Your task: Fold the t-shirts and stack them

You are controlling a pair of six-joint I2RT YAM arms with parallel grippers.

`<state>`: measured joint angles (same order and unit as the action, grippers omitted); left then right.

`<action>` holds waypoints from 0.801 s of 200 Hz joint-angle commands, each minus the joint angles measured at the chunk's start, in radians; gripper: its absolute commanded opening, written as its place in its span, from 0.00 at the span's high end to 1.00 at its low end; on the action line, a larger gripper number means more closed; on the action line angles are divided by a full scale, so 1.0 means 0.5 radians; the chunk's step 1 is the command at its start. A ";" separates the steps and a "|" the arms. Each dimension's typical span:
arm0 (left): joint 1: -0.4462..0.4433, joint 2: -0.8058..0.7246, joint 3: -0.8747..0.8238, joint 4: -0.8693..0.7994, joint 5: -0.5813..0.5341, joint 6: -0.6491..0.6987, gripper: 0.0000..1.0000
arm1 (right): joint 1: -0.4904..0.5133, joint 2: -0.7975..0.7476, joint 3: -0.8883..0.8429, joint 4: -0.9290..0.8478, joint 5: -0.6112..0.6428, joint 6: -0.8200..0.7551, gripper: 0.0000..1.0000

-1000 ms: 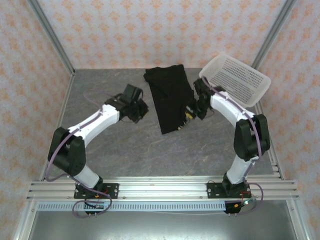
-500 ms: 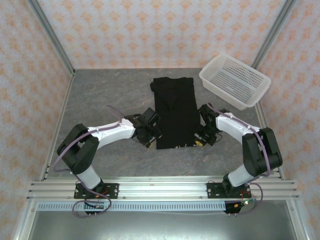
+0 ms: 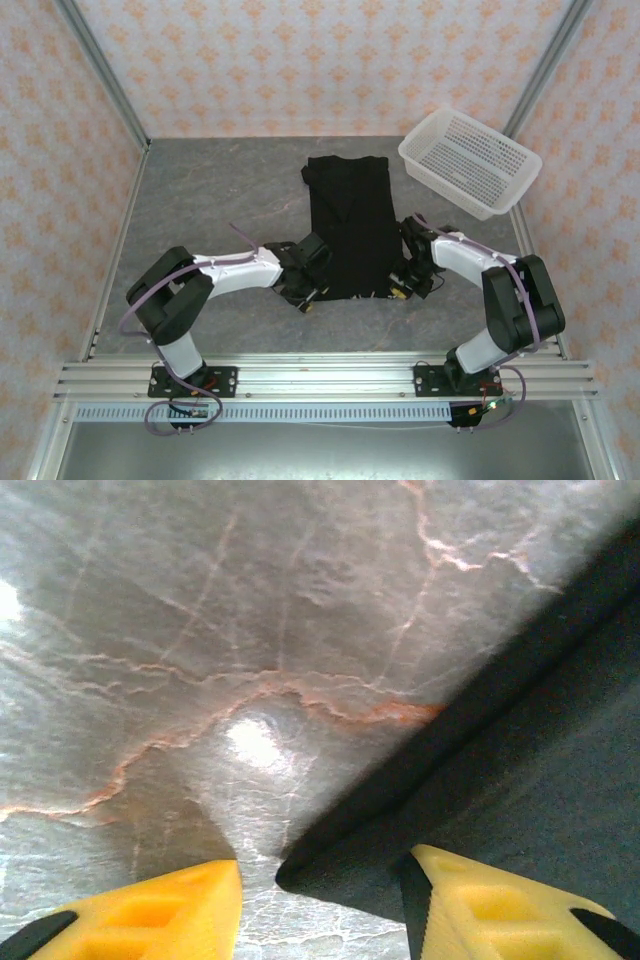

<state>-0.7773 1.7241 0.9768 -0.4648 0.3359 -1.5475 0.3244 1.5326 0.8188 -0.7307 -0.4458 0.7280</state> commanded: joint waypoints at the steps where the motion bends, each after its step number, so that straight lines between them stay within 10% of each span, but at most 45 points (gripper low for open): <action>1: 0.006 0.130 0.048 0.064 -0.191 0.004 0.72 | 0.009 -0.035 -0.066 -0.033 0.002 -0.031 1.00; 24: 0.007 0.098 0.068 -0.095 -0.325 0.059 1.00 | 0.008 -0.043 -0.097 -0.041 -0.007 -0.062 1.00; 160: -0.129 -0.918 -0.733 -0.495 -0.138 0.182 1.00 | 0.724 -0.394 -0.260 -0.429 -0.209 0.010 1.00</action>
<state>-0.8383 1.3254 0.6453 -0.5446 0.2974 -1.4891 0.6586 1.3880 0.7475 -0.8318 -0.5583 0.6868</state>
